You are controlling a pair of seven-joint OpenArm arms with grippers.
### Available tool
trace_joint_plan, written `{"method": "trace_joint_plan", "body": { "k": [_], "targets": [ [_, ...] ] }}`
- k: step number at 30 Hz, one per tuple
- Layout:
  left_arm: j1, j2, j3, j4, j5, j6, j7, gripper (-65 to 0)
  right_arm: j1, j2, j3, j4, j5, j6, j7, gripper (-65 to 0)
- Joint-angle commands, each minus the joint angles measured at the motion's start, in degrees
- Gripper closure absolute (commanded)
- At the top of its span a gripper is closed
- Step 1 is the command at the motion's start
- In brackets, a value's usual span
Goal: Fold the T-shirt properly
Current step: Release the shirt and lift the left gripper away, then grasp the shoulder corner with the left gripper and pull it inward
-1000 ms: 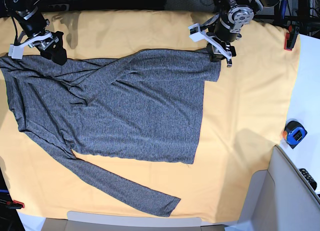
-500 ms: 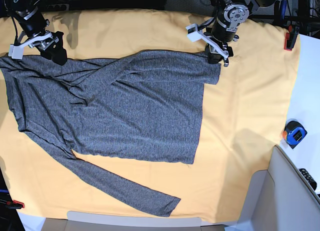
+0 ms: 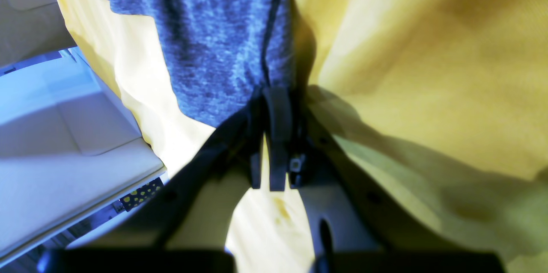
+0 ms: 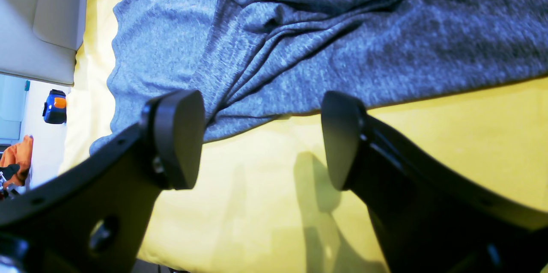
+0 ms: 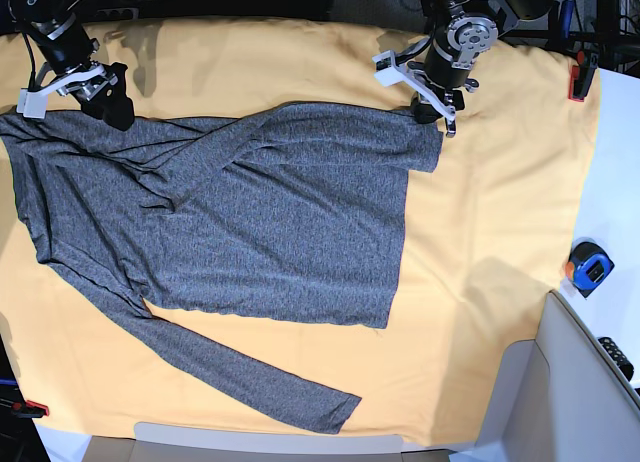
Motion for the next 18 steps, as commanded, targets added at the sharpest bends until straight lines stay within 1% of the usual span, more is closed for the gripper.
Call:
{"method": "trace_joint_plan", "body": {
  "k": [1, 6, 14, 18],
  "targets": [
    [-0.4, -0.7, -0.1, 0.5, -0.8, -0.8, 0.4, 0.0, 0.0, 0.5, 0.2, 0.7, 1.4, 0.2, 0.8, -42.3],
    [-1.7, -0.8, -0.2, 4.5, -0.8, -0.9, 3.9, 0.0, 0.0, 0.5, 0.2, 0.7, 1.4, 0.2, 0.9, -42.3],
    [-2.0, -0.8, -3.9, 8.4, -0.7, -0.9, 3.9, 0.0, 0.0, 0.5, 0.2, 0.7, 1.3, 0.2, 0.9, -42.3],
    [-2.3, -0.8, -4.5, 9.0, -0.7, -0.9, 3.8, 0.0, 0.1, 0.5, 0.2, 0.7, 1.3, 0.2, 0.9, -42.3]
  ]
}}
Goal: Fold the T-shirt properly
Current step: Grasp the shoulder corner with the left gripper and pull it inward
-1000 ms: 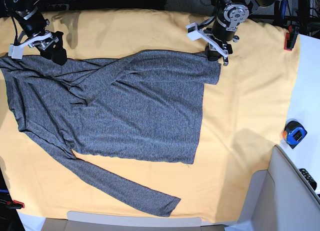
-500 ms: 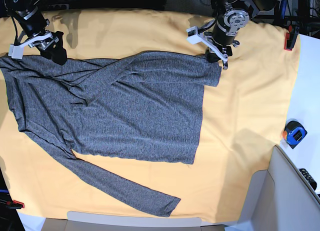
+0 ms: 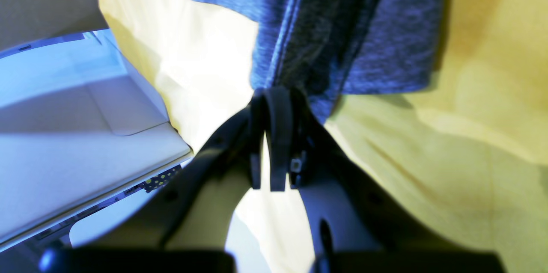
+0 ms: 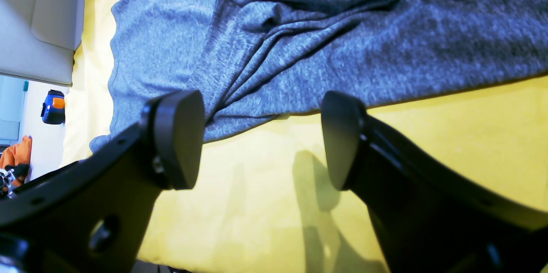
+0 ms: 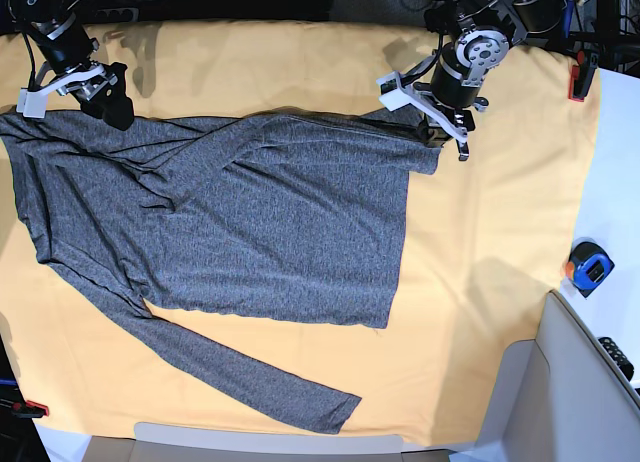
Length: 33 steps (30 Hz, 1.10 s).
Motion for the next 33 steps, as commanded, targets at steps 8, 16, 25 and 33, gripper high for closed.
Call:
{"method": "trace_joint_plan", "body": {
  "k": [8, 16, 25, 33],
  "targets": [
    [-4.6, 3.0, -0.5, 1.0, 1.0, 0.6, -0.5, 0.0, 0.1, 0.4, 0.2, 0.7, 1.5, 0.2, 0.9, -42.3],
    [-9.4, 6.4, 0.0, 0.2, 0.8, -0.2, -0.6, 0.0, 0.0, 0.4, 0.2, 0.7, 1.5, 0.2, 0.9, -42.3],
    [-15.3, 10.7, -0.6, -4.9, 0.7, -4.9, -0.2, 0.0, 0.0, 0.4, 0.2, 0.6, 1.5, 0.2, 0.9, -42.3],
    [-20.8, 13.2, -0.6, -13.6, 0.7, -4.8, -0.2, 0.0, -0.4, 0.4, 0.2, 0.6, 1.5, 0.2, 0.9, -42.3]
  ]
}}
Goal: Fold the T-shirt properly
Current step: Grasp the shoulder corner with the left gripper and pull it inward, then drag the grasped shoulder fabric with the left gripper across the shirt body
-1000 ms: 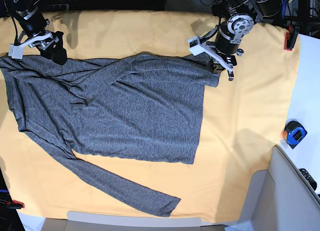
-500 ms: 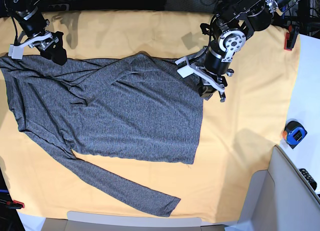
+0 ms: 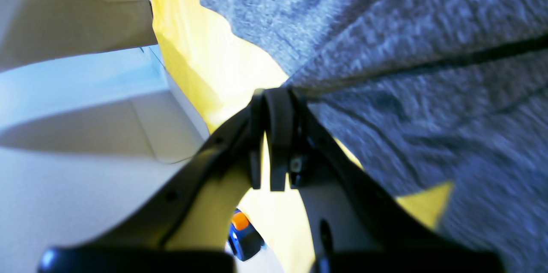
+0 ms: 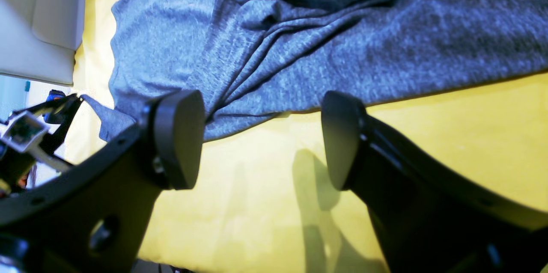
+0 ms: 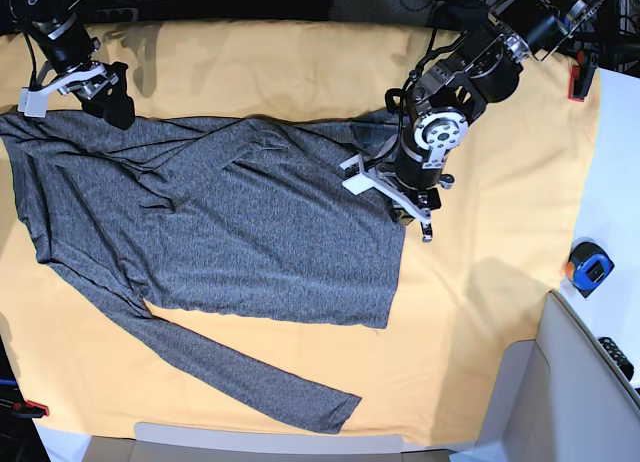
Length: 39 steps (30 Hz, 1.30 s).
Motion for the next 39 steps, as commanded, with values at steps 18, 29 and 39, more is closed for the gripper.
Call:
{"method": "trace_joint_plan", "body": {
  "k": [18, 29, 39],
  "targets": [
    [-0.4, 1.8, -9.7, -3.5, 1.1, 1.1, -0.4, -0.1, -0.5, 0.7, 0.3, -4.9, 1.5, 0.2, 1.0, -42.3],
    [12.5, 3.4, -8.1, 18.1, 1.0, -10.7, 0.3, -23.0, -0.5, 0.7, 0.0, -4.9, 1.5, 0.2, 0.9, -42.3],
    [11.3, 8.4, 6.2, 17.9, 1.1, -11.0, 3.6, -23.3, -0.6, 0.7, -0.3, -4.8, 1.5, 0.2, 0.8, -42.3]
  ]
}}
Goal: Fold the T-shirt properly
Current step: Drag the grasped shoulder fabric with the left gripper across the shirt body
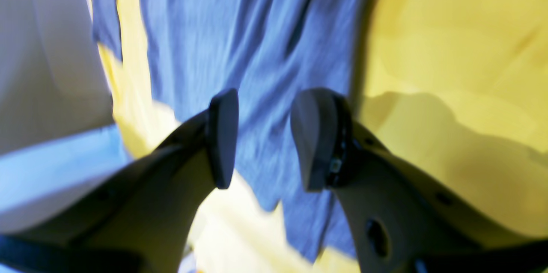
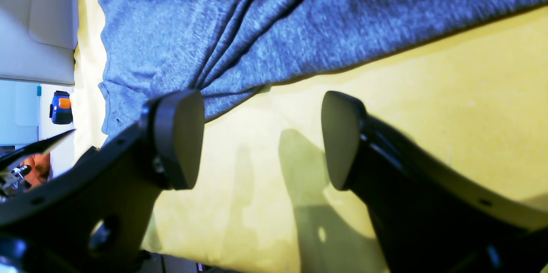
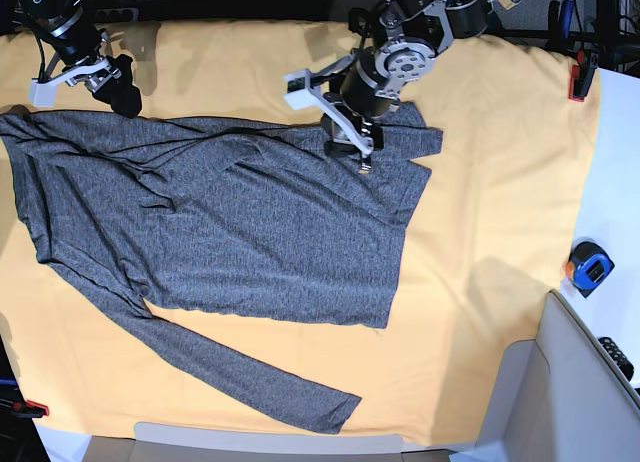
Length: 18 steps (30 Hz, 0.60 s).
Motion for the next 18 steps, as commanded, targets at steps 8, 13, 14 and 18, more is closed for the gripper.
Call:
{"method": "trace_joint_plan", "body": {
  "k": [8, 13, 14, 18],
  "targets": [
    [-4.6, 6.5, 6.4, -0.3, 0.8, 0.6, -0.1, -23.3, -0.7, 0.5, 0.1, 1.0, 1.4, 0.2, 0.6, -42.3],
    [-7.7, 9.1, 8.9, -4.4, 0.7, 0.6, -0.1, -23.3, -0.9, 0.5, 0.4, 1.0, 1.4, 0.2, 0.6, -42.3],
    [-8.0, 9.6, 9.0, -5.1, 0.7, 0.6, -0.4, -23.3, -0.9, 0.5, 0.4, 1.0, 1.4, 0.2, 0.6, -42.3],
    [-9.5, 11.4, 10.6, -9.0, 0.7, 0.6, -0.6, -23.3, -0.9, 0.5, 0.1, 1.0, 1.4, 0.2, 0.6, -42.3]
  ]
}}
